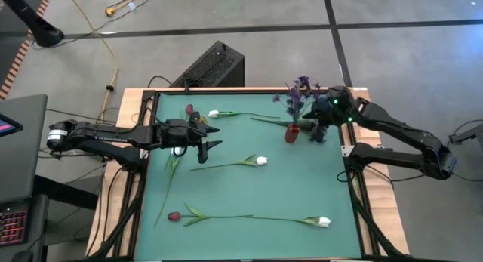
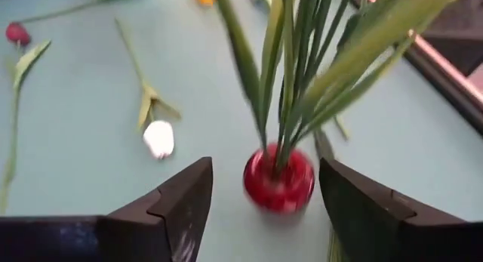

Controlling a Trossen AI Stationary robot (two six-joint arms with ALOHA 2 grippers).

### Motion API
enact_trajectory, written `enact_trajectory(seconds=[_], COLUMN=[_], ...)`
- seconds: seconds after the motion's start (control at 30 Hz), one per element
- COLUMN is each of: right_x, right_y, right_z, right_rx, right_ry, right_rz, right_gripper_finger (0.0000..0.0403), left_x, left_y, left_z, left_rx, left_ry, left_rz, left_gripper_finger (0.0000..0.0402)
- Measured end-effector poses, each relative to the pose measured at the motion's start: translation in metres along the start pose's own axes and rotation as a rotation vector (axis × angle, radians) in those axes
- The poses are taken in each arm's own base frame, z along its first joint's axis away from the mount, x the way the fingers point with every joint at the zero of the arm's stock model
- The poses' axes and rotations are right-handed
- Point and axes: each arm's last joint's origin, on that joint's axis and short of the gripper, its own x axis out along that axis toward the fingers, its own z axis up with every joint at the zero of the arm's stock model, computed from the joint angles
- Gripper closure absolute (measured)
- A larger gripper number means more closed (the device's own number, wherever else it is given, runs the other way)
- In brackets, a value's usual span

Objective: Sort flowers into vase by color
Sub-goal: Put the violet flowers into the red vase

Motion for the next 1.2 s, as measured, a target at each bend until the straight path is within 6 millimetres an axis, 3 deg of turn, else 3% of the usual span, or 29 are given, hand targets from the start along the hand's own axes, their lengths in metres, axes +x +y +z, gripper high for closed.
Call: enact_trajectory(seconds=[0.27, 0.5, 0.7, 0.97, 1.2], right_x=[-0.03, -0.038, -0.04, -0.045, -0.054], right_y=[0.01, 0.017, 0.02, 0.022, 0.024], right_z=[-0.002, -0.017, -0.023, -0.024, -0.026], right_rx=[0.116, 0.213, 0.225, 0.209, 0.191], right_ry=[0.221, 0.409, 0.487, 0.448, 0.403], right_rz=[0.013, 0.009, -0.045, -0.041, -0.039], right_gripper_finger=[0.0132, 0.0132, 0.0132, 0.0132, 0.0132], left_x=[0.006, 0.037, 0.08, 0.151, 0.21], left_y=[-0.002, -0.004, 0.002, 0.014, 0.036], left_z=[0.001, 0.004, 0.017, 0.04, 0.053], left_rx=[0.025, 0.083, 0.146, 0.274, 0.345], left_ry=[-0.026, -0.075, -0.035, 0.037, 0.221], left_rz=[-0.027, -0.102, -0.064, -0.023, -0.041], left_gripper_finger=[0.0205, 0.022, 0.0224, 0.0224, 0.0224])
